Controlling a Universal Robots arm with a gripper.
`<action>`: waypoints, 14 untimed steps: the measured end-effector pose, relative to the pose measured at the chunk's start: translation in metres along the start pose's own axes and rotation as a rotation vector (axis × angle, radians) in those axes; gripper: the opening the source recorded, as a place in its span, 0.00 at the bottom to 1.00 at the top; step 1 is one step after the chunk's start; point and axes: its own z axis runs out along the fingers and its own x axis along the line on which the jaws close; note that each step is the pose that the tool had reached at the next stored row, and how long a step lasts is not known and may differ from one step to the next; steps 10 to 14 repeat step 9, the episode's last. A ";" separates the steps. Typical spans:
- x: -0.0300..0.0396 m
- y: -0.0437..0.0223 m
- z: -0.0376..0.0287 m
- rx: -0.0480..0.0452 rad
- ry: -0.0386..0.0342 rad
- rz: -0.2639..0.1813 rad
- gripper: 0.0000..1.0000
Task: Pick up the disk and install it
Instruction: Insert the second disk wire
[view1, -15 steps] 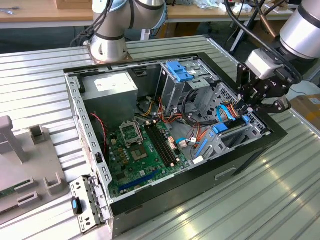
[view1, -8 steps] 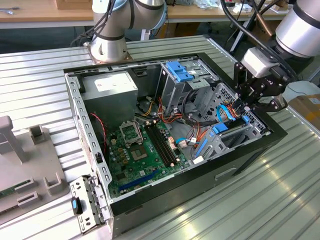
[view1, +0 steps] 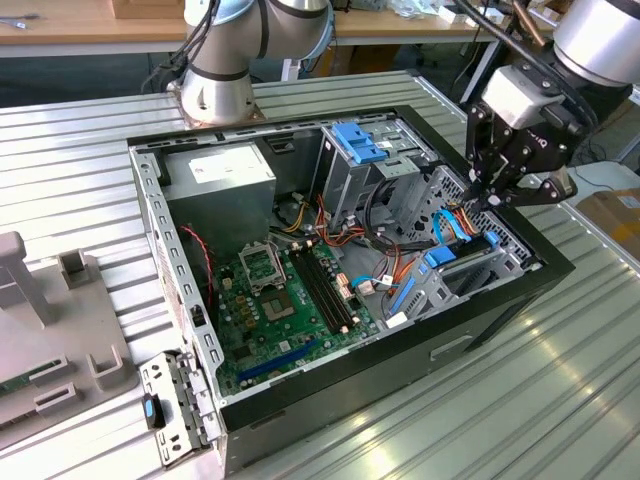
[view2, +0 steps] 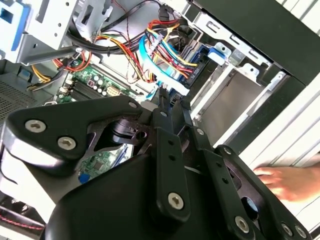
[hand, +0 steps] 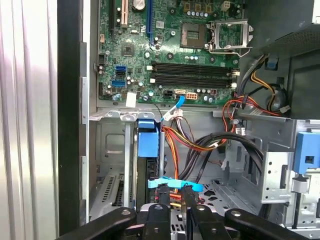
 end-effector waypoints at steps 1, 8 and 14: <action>-0.0004 -0.0001 -0.0022 0.0000 -0.0001 0.000 0.24; -0.0012 -0.0004 -0.0062 0.0000 0.0008 0.000 0.24; -0.0012 -0.0004 -0.0062 0.0000 0.0008 0.000 0.24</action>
